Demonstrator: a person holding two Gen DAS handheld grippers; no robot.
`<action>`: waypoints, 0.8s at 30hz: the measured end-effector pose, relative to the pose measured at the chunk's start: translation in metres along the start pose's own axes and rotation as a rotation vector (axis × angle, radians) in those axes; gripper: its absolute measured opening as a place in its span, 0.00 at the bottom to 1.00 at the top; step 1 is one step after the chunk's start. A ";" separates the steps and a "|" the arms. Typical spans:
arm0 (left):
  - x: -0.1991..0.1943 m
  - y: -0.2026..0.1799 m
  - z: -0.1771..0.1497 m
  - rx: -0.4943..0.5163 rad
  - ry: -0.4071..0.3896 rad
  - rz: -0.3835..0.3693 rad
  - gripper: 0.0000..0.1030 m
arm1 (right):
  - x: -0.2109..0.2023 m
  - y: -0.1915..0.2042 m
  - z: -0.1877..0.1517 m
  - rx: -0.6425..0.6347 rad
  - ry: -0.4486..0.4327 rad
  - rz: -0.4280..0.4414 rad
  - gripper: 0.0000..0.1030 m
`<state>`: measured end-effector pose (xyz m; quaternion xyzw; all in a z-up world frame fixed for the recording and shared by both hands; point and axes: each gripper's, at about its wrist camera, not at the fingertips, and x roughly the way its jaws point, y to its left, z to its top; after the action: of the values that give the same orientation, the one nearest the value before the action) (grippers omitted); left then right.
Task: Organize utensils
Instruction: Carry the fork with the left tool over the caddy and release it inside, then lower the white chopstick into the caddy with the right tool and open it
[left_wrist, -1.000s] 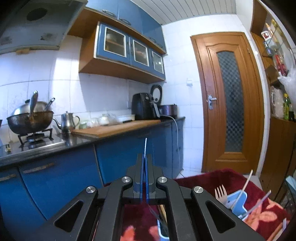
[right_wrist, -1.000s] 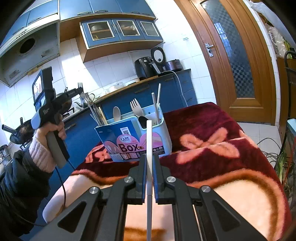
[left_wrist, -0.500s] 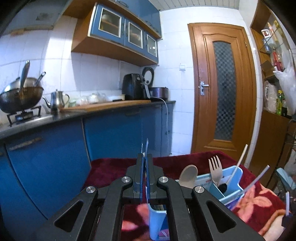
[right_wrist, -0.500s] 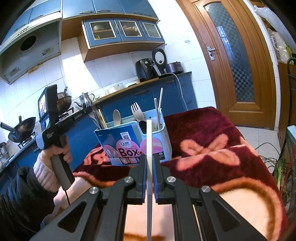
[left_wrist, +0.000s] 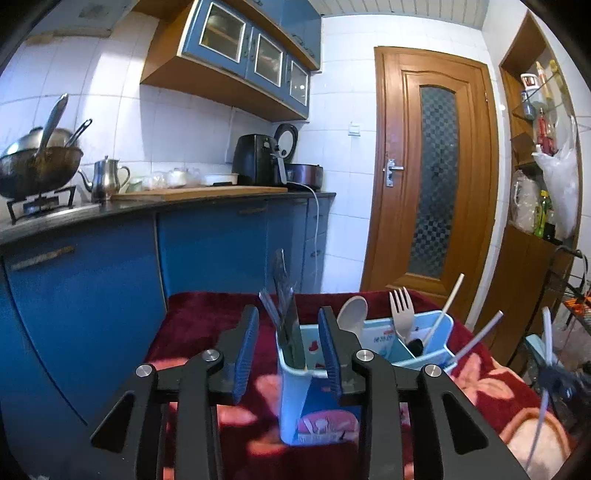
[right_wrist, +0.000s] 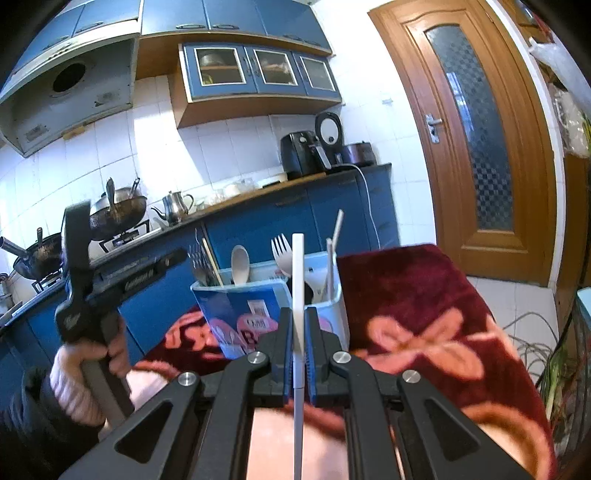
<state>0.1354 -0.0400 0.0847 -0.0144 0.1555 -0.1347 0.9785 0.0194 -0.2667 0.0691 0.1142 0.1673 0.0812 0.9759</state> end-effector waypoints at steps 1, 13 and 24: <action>-0.002 0.001 -0.002 -0.006 0.003 -0.002 0.33 | 0.002 0.002 0.004 -0.007 -0.010 0.000 0.08; 0.003 0.017 -0.026 -0.067 0.064 0.013 0.34 | 0.043 0.010 0.049 -0.042 -0.141 -0.014 0.08; 0.013 0.034 -0.036 -0.128 0.093 0.008 0.34 | 0.094 0.016 0.077 -0.098 -0.234 -0.143 0.08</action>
<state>0.1451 -0.0106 0.0443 -0.0699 0.2090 -0.1213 0.9678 0.1316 -0.2482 0.1149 0.0627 0.0558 0.0055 0.9965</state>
